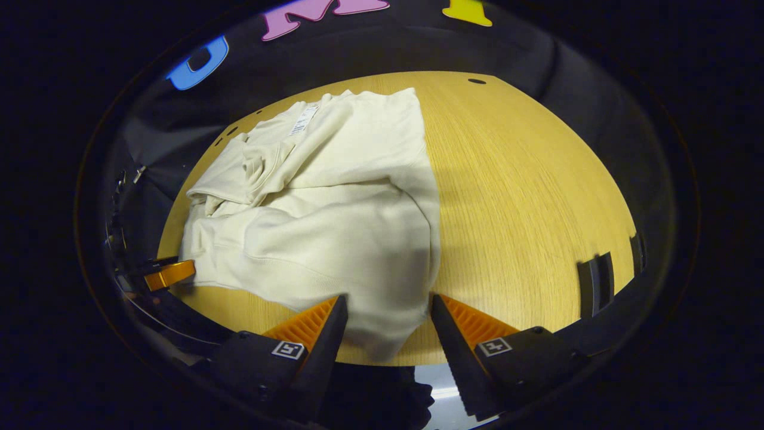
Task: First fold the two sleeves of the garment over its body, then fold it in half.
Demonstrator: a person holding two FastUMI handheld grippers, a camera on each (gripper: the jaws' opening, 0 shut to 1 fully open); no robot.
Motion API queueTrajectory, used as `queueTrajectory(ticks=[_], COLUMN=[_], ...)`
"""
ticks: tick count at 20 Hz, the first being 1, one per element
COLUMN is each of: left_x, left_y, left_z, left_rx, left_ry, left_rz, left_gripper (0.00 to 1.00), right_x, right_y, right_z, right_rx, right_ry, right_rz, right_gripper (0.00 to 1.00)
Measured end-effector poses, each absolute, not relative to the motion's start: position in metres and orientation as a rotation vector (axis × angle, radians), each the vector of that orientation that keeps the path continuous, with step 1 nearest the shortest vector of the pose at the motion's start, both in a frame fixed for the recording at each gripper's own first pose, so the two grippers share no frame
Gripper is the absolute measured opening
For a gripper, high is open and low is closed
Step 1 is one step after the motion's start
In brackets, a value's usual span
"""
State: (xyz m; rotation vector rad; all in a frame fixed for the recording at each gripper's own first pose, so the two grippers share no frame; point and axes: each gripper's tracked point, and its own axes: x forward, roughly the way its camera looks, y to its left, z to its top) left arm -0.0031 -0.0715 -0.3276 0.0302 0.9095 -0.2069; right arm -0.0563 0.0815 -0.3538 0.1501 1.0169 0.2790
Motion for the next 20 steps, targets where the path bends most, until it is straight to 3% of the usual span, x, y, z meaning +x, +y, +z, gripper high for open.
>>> queueTrajectory(ticks=[4, 5, 6, 7, 8, 9, 10, 20], left_x=[0.0, 0.002, 0.002, 0.003, 0.004, 0.006, 0.005, 0.024], left_y=[-0.078, -0.085, -0.093, -0.096, -0.096, -0.094, -0.093, -0.083], left_z=[-0.329, -0.329, -0.328, -0.326, -0.327, -0.325, -0.325, -0.254], left_rx=[0.03, 0.044, 0.047, 0.05, 0.046, 0.022, -0.009, -0.142], left_ry=[0.917, 0.903, 0.884, 0.873, 0.867, 0.868, 0.884, 0.82], left_rz=[-0.221, -0.256, -0.291, -0.305, -0.308, -0.302, -0.29, -0.278], left_gripper=[0.91, 0.84, 0.66, 0.31, 0.27, 0.14, 0.1, 0.06], right_x=[-0.056, -0.053, -0.054, -0.054, -0.055, -0.056, -0.058, -0.021], right_y=[0.094, 0.1, 0.107, 0.108, 0.11, 0.11, 0.106, 0.107], right_z=[-0.353, -0.354, -0.353, -0.353, -0.353, -0.351, -0.349, -0.274], right_rx=[0.021, 0.027, 0.052, 0.069, 0.093, 0.125, 0.144, 0.313], right_ry=[1.035, 1.025, 1.021, 1.02, 1.028, 1.026, 1.031, 0.851], right_rz=[0.339, 0.358, 0.382, 0.38, 0.386, 0.392, 0.391, 0.392], right_gripper=[0.84, 0.75, 0.44, 0.37, 0.18, 0.11, 0.06, 0.06])
